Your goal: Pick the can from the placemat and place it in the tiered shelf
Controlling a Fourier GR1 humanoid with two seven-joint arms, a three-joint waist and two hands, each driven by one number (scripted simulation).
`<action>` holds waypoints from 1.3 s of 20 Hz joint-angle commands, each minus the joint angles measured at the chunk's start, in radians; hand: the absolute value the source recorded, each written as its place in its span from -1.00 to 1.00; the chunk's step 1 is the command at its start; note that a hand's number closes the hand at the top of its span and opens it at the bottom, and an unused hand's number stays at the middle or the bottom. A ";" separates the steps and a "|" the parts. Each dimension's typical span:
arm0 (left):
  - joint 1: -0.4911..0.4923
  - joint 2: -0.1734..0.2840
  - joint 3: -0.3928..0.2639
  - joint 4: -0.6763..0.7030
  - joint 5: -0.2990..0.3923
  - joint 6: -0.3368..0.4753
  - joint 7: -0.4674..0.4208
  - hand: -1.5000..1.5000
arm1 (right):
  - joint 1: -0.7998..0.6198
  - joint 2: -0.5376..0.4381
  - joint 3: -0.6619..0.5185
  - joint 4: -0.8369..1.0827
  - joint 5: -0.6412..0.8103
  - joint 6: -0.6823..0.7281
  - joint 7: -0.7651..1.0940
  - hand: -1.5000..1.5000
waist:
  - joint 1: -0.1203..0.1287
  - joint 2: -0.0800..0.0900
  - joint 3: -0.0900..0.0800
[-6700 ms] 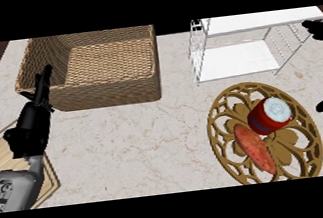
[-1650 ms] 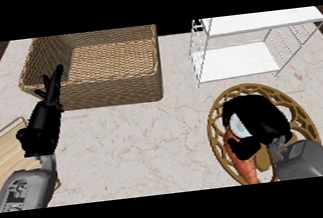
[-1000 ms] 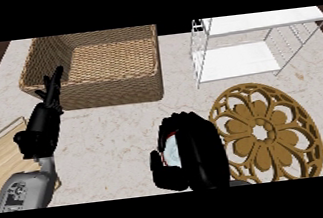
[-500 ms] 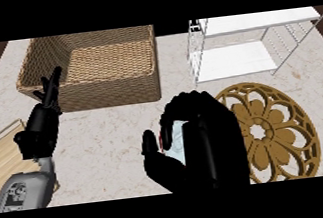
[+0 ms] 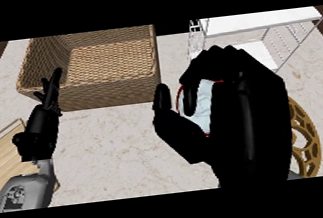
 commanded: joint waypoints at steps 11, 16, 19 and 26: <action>0.005 -0.043 -0.028 0.079 0.028 -0.069 0.030 0.00 | -0.267 -0.019 -0.347 0.152 0.024 0.157 0.004 1.00 | 0.009 0.018 -0.012; -0.010 -0.080 -0.056 0.096 -0.002 -0.053 0.034 0.00 | -0.238 -0.065 -0.388 0.155 0.010 0.147 -0.082 1.00 | 0.001 0.020 -0.011; 0.011 -0.069 -0.031 0.102 0.015 -0.070 0.000 0.00 | -0.346 -0.103 -0.420 0.256 0.022 0.179 -0.112 1.00 | 0.011 0.020 -0.012; -0.008 -0.074 -0.035 0.091 -0.005 -0.071 0.022 0.00 | -0.291 -0.166 -0.453 0.393 0.032 0.057 -0.250 1.00 | 0.016 0.024 -0.011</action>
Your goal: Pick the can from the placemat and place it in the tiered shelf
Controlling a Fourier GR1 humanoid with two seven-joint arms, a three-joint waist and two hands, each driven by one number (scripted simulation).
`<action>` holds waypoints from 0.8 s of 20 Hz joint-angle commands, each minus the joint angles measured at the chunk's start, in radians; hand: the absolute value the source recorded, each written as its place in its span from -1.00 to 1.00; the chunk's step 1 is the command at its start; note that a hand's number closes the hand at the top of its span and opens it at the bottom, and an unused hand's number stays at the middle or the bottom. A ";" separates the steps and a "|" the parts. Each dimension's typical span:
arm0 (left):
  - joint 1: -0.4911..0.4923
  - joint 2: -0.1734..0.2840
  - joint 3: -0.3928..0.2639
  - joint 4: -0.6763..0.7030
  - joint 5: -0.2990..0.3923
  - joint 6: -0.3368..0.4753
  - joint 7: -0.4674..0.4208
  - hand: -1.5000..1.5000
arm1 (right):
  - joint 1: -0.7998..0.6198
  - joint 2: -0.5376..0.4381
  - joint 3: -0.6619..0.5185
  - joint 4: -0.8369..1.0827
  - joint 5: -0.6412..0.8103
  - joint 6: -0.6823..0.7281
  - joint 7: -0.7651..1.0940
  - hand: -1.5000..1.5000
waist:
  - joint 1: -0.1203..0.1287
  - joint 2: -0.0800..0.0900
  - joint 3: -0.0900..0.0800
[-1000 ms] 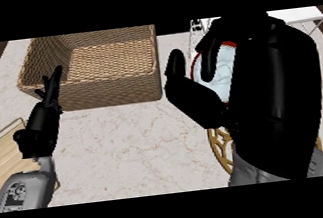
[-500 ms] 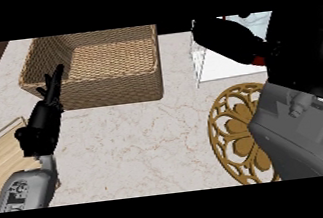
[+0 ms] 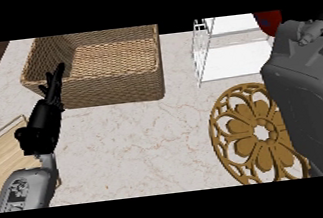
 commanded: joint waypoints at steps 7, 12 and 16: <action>0.032 -0.065 -0.062 0.100 0.001 -0.043 -0.007 0.00 | 0.004 -0.058 -0.004 0.208 0.040 -0.203 -0.183 1.00 | 0.001 0.016 -0.012; 0.061 -0.088 -0.072 0.067 -0.021 -0.015 -0.006 0.00 | 0.000 0.012 -0.115 0.236 -0.060 -0.411 -0.195 1.00 | 0.013 0.022 -0.010; 0.044 -0.073 -0.073 0.053 -0.016 -0.047 0.029 0.00 | -0.011 -0.059 -0.207 0.336 -0.181 -0.470 -0.338 1.00 | 0.013 0.020 -0.010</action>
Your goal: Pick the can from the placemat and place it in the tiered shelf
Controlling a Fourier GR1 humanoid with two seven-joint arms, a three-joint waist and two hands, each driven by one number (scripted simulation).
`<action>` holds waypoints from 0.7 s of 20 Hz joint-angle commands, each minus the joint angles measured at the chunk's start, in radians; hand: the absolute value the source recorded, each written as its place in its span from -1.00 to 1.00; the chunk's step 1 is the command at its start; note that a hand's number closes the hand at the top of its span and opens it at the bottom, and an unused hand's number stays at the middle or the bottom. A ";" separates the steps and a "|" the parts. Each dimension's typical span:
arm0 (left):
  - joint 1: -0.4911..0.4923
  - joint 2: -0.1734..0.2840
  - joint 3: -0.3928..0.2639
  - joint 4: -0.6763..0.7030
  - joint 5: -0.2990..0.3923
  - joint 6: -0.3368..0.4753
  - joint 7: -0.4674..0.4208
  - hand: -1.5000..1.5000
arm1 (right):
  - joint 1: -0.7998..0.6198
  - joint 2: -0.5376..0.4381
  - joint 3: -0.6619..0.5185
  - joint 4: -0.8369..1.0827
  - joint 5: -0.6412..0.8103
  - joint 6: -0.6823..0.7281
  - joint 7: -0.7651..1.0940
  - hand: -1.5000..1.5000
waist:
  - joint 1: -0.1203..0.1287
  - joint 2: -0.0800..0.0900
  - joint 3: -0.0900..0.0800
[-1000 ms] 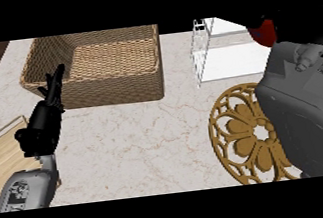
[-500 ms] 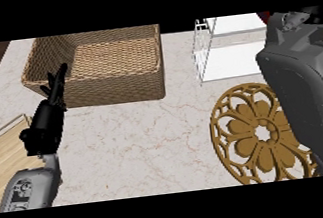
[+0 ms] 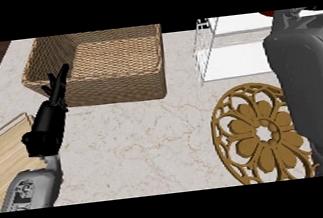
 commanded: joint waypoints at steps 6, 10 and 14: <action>0.041 -0.045 -0.050 0.061 0.030 -0.064 0.065 0.00 | 0.007 -0.004 -0.065 0.119 -0.129 -0.126 -0.160 1.00 | -0.016 0.004 -0.014; 0.078 -0.031 -0.020 0.067 0.040 -0.073 0.007 0.00 | 0.028 -0.030 -0.103 0.160 -0.185 -0.166 -0.234 1.00 | -0.016 0.003 -0.015; 0.068 -0.071 -0.063 0.032 0.009 -0.046 0.066 0.00 | 0.006 -0.125 -0.145 0.299 0.026 -0.167 -0.052 -1.00 | -0.014 0.006 -0.015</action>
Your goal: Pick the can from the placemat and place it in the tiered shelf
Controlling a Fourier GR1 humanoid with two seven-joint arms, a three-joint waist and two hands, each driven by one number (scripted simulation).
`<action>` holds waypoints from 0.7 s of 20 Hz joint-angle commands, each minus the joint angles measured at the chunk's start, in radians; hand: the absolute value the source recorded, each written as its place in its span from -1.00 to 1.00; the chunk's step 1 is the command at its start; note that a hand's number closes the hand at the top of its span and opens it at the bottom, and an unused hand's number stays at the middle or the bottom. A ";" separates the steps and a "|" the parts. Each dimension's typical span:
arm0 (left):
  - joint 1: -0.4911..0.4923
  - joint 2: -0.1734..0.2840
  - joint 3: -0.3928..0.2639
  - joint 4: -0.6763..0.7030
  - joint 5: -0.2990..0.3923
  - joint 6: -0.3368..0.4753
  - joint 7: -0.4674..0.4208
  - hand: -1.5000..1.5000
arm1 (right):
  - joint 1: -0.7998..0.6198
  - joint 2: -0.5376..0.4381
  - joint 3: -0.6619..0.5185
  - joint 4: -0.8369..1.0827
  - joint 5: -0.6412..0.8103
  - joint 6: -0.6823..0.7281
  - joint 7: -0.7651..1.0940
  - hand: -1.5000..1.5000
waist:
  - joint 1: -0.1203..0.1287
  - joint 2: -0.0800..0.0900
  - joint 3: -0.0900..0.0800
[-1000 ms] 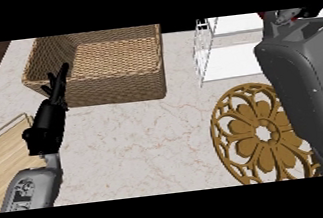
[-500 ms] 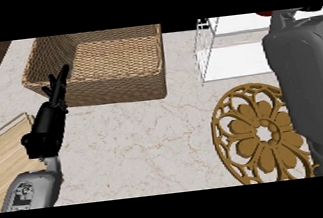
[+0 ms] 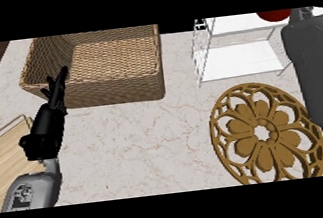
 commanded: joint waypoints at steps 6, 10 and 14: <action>0.037 -0.050 -0.048 0.061 0.007 -0.032 0.060 0.00 | 0.043 -0.016 -0.048 -0.010 0.027 -0.036 0.087 -1.00 | -0.018 0.004 -0.012; 0.062 -0.054 -0.053 0.057 0.008 -0.044 0.037 0.00 | 0.023 0.004 -0.078 -0.017 -0.070 -0.062 0.051 -1.00 | -0.012 0.006 -0.012; 0.029 -0.049 -0.033 0.083 0.011 -0.049 0.043 0.00 | 0.022 -0.001 -0.076 -0.072 -0.145 -0.015 0.021 -1.00 | -0.018 0.004 -0.012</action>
